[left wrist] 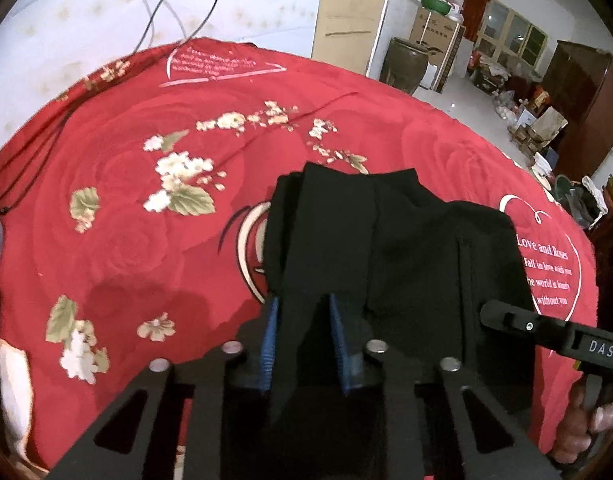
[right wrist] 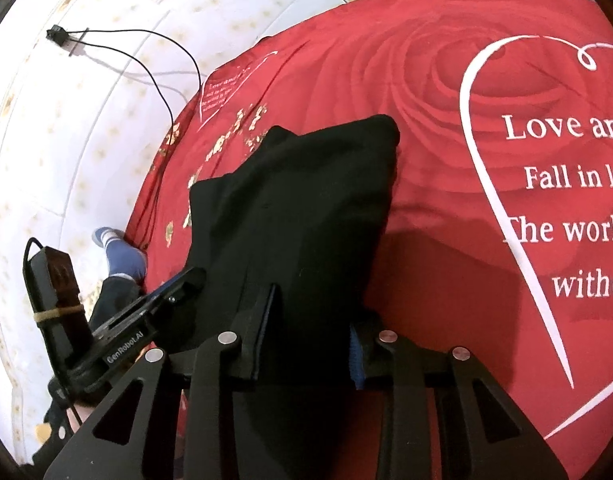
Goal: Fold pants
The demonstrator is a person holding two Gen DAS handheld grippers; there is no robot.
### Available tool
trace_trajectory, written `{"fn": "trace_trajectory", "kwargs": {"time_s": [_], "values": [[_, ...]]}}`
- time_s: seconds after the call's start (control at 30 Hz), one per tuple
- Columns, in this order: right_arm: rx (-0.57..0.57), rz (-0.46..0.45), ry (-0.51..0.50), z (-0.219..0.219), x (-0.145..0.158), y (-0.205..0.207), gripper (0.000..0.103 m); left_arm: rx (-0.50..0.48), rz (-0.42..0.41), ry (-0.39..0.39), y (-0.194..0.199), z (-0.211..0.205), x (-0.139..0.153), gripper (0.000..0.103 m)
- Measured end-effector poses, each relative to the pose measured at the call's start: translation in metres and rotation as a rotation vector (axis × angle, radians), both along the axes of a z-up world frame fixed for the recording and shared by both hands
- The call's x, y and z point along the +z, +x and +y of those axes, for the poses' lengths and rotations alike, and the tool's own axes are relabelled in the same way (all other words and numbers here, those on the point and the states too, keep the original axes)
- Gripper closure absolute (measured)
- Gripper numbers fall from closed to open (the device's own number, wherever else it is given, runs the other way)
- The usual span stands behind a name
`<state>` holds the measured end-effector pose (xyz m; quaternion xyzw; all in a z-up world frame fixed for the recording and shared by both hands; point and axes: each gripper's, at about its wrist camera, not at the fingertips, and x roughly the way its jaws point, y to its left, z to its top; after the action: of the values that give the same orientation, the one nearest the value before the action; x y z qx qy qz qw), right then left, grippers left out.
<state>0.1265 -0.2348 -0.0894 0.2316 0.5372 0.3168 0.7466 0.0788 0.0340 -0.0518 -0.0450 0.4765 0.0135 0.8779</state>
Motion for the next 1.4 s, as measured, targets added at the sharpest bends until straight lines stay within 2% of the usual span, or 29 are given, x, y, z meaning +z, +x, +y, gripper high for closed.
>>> {"fn": "trace_trajectory", "kwargs": {"time_s": [0.07, 0.23, 0.4, 0.5, 0.57, 0.63, 0.67, 0.73, 0.77, 0.8, 0.9, 1.0, 1.07, 1.2, 1.23, 1.3, 1.33, 1.37, 1.4], "values": [[0.003, -0.010, 0.013, -0.001, 0.007, -0.002, 0.085, 0.007, -0.005, -0.016, 0.000, 0.003, 0.006, 0.084], [0.032, -0.052, 0.050, 0.005, 0.034, -0.001, 0.086, 0.003, -0.049, -0.051, 0.004, 0.011, 0.032, 0.099], [0.074, -0.105, 0.073, 0.024, 0.060, 0.017, 0.086, -0.015, -0.120, -0.046, 0.027, 0.022, 0.063, 0.099], [0.079, -0.098, 0.038, 0.030, 0.056, 0.030, 0.086, -0.028, -0.078, -0.063, 0.040, 0.031, 0.054, 0.098], [0.071, -0.067, -0.066, 0.027, 0.046, 0.035, 0.086, -0.042, -0.027, -0.107, 0.036, 0.032, 0.040, 0.097], [0.085, 0.021, -0.104, 0.020, 0.028, 0.032, 0.085, -0.040, 0.057, -0.099, 0.029, 0.027, 0.017, 0.096], [0.096, 0.074, -0.118, 0.016, 0.018, 0.028, 0.083, -0.037, 0.090, -0.095, 0.024, 0.025, 0.006, 0.094], [0.076, 0.079, -0.150, 0.006, 0.013, 0.020, 0.070, -0.009, 0.088, -0.084, 0.019, 0.025, -0.002, 0.086], [0.064, 0.071, -0.154, 0.001, 0.012, 0.018, 0.055, 0.006, 0.090, -0.096, 0.018, 0.029, 0.001, 0.085], [0.047, 0.069, -0.154, -0.004, 0.011, 0.016, 0.049, 0.023, 0.097, -0.100, 0.018, 0.032, 0.003, 0.086], [-0.002, 0.074, -0.123, -0.018, 0.015, 0.014, 0.049, 0.067, 0.068, -0.039, 0.008, 0.043, 0.017, 0.086], [-0.005, 0.043, -0.115, -0.019, 0.024, 0.009, 0.049, 0.094, 0.046, -0.063, -0.009, 0.047, 0.030, 0.086], [-0.014, 0.015, -0.122, -0.020, 0.030, -0.001, 0.049, 0.063, 0.011, -0.060, -0.022, 0.037, 0.040, 0.086], [-0.011, -0.129, -0.162, -0.018, 0.056, -0.033, 0.049, -0.032, -0.031, -0.073, -0.038, 0.004, 0.049, 0.085], [0.011, -0.156, -0.183, -0.013, 0.060, -0.043, 0.051, -0.055, -0.013, -0.069, -0.039, -0.004, 0.043, 0.085], [0.077, -0.153, -0.226, 0.000, 0.055, -0.054, 0.073, -0.070, 0.070, -0.063, -0.036, -0.014, 0.019, 0.085], [0.113, -0.124, -0.265, 0.007, 0.046, -0.057, 0.074, -0.071, 0.121, -0.055, -0.034, -0.017, 0.006, 0.086], [0.151, -0.095, -0.311, 0.014, 0.036, -0.059, 0.075, -0.073, 0.131, -0.032, -0.035, -0.019, 0.000, 0.086], [0.166, -0.100, -0.355, 0.019, 0.030, -0.061, 0.075, -0.084, 0.108, -0.009, -0.038, -0.023, 0.003, 0.086]]}}
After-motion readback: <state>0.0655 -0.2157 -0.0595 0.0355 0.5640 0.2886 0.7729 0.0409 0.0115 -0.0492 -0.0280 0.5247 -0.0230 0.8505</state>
